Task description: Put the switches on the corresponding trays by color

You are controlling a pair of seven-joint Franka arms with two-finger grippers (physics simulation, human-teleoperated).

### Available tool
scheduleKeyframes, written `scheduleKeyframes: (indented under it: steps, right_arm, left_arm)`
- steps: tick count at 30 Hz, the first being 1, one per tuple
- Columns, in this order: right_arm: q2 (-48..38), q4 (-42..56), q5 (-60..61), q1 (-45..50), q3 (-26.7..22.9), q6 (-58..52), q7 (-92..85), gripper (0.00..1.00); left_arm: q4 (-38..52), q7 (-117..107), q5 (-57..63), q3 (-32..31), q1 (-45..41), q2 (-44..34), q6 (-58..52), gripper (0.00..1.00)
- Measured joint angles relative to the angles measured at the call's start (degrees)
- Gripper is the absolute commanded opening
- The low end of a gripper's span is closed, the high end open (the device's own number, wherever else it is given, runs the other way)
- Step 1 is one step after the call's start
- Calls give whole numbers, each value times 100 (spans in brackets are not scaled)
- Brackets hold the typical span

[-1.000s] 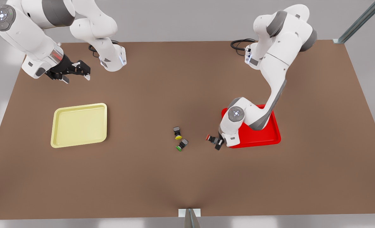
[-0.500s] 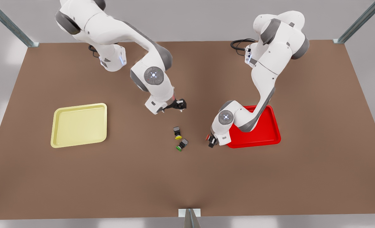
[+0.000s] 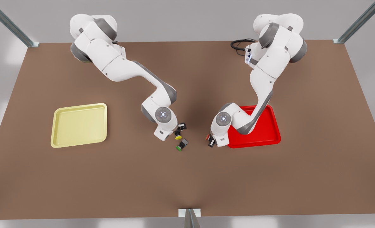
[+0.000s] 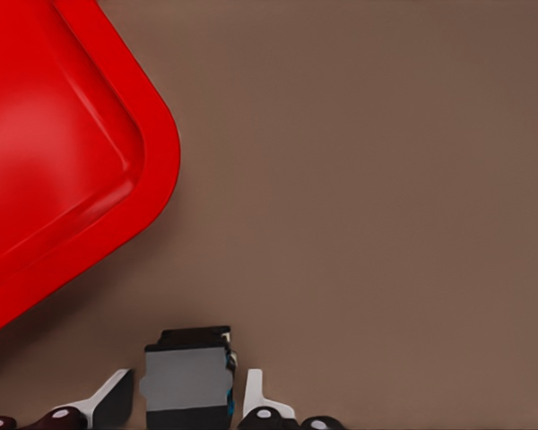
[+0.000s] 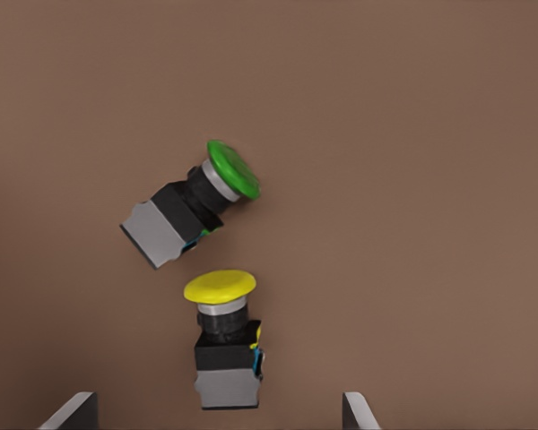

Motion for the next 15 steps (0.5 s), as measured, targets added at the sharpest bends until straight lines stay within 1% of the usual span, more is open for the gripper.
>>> scheduleKeyframes:
  steps: [3, 9, 11, 13, 15]
  right_arm:
    - [25, -20, 2, 159, 0, 126, 65, 100]
    - [365, -14, 2, 140, -8, 170, 79, 100]
    - [421, -38, 2, 149, -9, 223, 84, 100]
    - [551, -116, 2, 158, -9, 393, 79, 100]
    - [621, -104, -7, 158, -9, 487, 55, 100]
  left_arm:
    - [0, 16, 14, 0, 0, 3, 1, 49]
    - [88, 30, 0, -1, 0, -41, -65, 49]
    - [88, 86, -9, 28, 6, -122, -107, 50]
    - [-125, 931, -119, 562, 22, -784, -121, 51]
    - [-560, 2451, -672, 1149, 32, -1524, -174, 51]
